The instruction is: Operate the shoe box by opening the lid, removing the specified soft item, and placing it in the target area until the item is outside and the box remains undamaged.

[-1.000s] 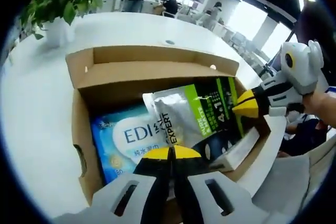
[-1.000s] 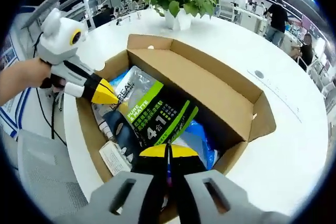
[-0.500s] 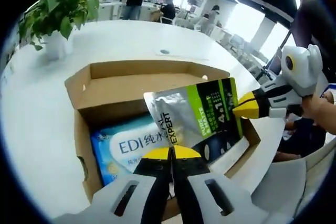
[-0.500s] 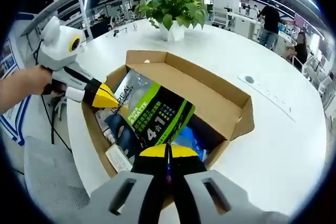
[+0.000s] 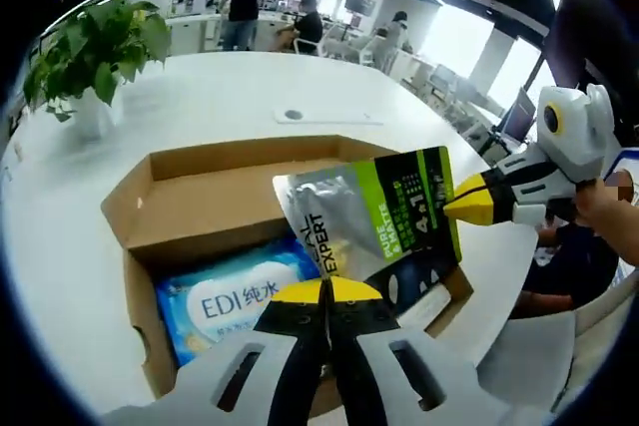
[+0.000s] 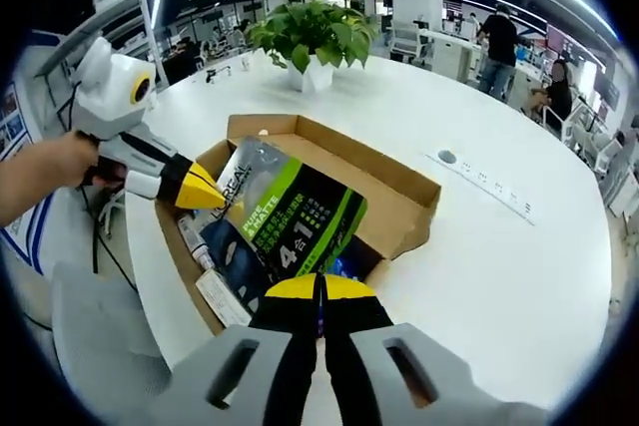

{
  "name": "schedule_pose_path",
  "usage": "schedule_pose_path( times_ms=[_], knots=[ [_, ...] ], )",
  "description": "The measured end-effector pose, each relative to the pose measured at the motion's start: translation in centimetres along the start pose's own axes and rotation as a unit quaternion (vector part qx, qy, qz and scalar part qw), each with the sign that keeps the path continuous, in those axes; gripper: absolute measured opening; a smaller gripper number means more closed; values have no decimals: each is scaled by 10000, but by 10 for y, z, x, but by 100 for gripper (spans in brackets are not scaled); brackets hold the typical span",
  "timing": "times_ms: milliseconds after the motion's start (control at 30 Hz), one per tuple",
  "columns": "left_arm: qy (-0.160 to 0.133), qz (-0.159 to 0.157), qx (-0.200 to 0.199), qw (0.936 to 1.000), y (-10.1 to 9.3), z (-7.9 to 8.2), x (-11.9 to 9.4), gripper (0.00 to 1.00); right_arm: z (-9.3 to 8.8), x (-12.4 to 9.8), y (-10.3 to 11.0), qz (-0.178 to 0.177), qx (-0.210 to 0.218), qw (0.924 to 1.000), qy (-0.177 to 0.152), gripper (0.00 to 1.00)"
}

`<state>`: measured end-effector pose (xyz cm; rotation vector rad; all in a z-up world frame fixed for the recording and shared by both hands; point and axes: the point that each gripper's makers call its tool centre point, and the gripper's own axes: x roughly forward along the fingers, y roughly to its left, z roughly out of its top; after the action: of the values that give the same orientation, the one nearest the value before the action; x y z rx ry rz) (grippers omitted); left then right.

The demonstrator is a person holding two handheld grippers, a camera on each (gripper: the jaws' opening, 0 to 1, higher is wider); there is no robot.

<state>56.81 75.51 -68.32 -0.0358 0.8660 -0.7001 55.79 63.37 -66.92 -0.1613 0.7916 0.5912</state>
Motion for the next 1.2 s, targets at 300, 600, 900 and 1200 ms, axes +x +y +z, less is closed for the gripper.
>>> schedule_pose_path(
  times_ms=[300, 600, 900, 1200],
  knots=[
    [21, -156, 58, 9999, -25, 10, 11, 0, -6, -17, -22, -165, 156, 9997, -26, 0],
    [72, -268, 189, 9994, -47, 20, 23, 0, -15, -31, -45, -378, 284, 9989, 10, 0],
    [188, -442, 248, 9985, -73, 27, 40, 0, -28, -46, -70, -581, 417, 9974, 105, 0],
    [373, -619, 497, 9961, -101, 31, 58, 0, -41, -61, -95, -753, 539, 9955, 178, 0]
  ],
)
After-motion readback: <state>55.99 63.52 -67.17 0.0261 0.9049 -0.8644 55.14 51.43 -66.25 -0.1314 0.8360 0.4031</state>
